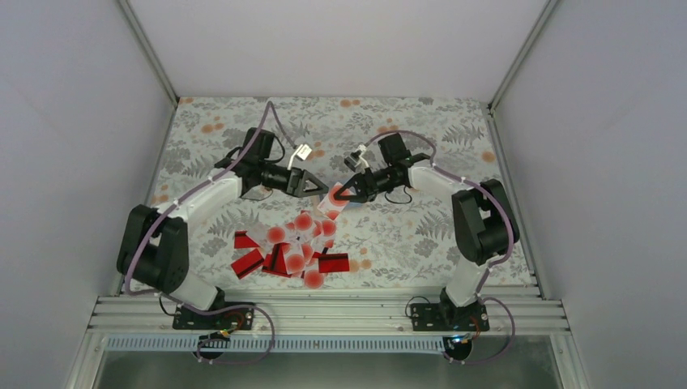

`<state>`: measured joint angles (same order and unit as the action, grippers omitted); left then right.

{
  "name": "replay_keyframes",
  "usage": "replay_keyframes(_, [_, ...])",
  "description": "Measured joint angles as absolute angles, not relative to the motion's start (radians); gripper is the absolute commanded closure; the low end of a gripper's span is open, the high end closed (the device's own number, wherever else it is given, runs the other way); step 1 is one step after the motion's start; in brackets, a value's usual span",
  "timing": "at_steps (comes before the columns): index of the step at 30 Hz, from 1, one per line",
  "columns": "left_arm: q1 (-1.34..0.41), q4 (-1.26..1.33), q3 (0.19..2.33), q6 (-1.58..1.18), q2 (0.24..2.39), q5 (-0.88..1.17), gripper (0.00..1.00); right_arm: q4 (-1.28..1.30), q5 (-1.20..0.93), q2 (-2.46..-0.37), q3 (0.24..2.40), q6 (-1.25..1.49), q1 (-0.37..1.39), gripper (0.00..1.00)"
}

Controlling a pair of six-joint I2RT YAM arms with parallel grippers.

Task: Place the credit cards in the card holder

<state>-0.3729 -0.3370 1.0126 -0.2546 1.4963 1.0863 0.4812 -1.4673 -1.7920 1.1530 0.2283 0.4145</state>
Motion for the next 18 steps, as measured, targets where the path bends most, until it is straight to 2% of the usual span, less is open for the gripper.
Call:
replay_keyframes(9, [-0.373, -0.447, 1.112, -0.111, 1.622, 1.223, 0.65, 0.544, -1.509, -1.794, 1.204, 0.159, 0.445, 0.96])
replay_keyframes(18, [-0.373, -0.548, 1.132, -0.013, 1.627, 1.3, 0.67, 0.569, -1.518, -1.809, 1.211, 0.13, 0.447, 0.96])
